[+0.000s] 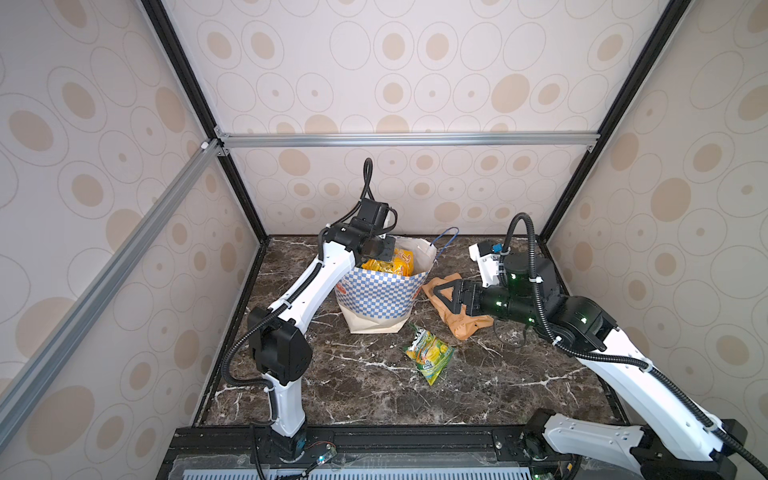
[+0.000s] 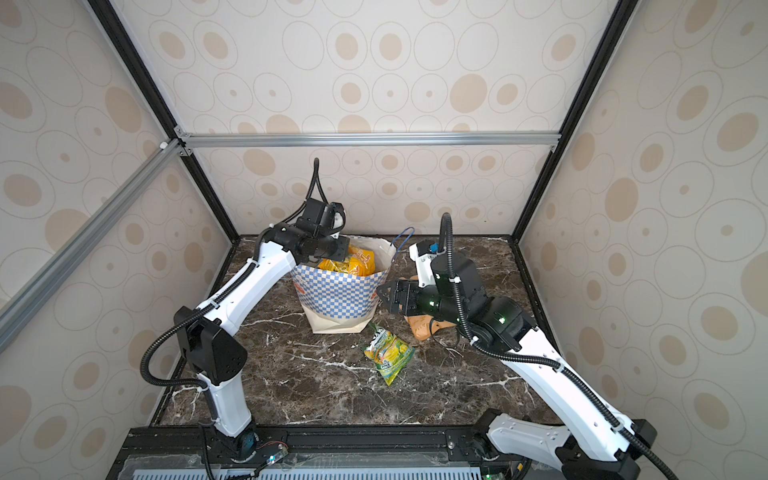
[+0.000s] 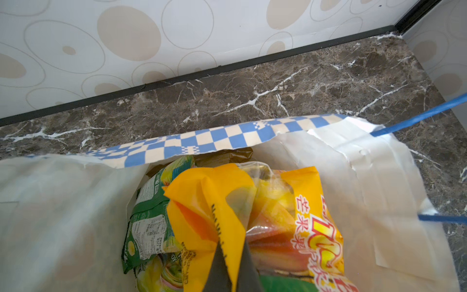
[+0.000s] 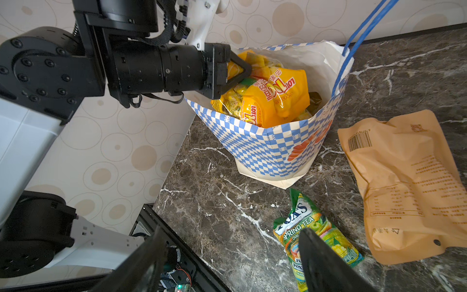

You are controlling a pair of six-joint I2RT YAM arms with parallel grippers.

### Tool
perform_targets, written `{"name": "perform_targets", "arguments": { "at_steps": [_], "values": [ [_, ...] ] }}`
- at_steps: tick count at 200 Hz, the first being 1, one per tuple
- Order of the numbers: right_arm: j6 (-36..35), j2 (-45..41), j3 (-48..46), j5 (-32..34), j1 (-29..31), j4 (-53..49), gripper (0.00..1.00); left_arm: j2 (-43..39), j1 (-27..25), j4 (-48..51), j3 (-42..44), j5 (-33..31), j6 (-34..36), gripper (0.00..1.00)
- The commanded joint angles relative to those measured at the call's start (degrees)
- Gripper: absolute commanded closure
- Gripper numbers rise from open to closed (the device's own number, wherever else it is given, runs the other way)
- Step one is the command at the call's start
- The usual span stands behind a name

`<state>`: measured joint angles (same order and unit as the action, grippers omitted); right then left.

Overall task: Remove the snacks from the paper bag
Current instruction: 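Reach into the bag with the left gripper and grasp the yellow snack bag, then lift the yellow snack bag up out of the bag with the left gripper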

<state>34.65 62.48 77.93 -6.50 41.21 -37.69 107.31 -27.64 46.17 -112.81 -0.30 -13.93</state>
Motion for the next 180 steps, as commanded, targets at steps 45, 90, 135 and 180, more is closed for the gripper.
{"name": "perform_targets", "arguments": {
  "at_steps": [45,90,135,180],
  "values": [
    [0.6,-0.4,0.1,1.6,0.7,1.5,0.15,-4.7,0.6,-2.5,-7.2,0.6,1.0,1.00],
    [0.7,-0.7,0.1,2.1,0.7,1.6,0.15,-6.4,0.6,-5.7,-6.2,1.5,2.6,1.00],
    [0.9,-1.0,0.2,4.5,0.7,2.5,0.15,-11.1,0.5,-12.1,-3.7,7.0,3.2,1.00],
    [0.1,-2.1,0.4,9.0,0.7,3.0,0.14,-14.9,0.5,-13.4,-4.0,9.4,2.4,1.00]
  ]
}}
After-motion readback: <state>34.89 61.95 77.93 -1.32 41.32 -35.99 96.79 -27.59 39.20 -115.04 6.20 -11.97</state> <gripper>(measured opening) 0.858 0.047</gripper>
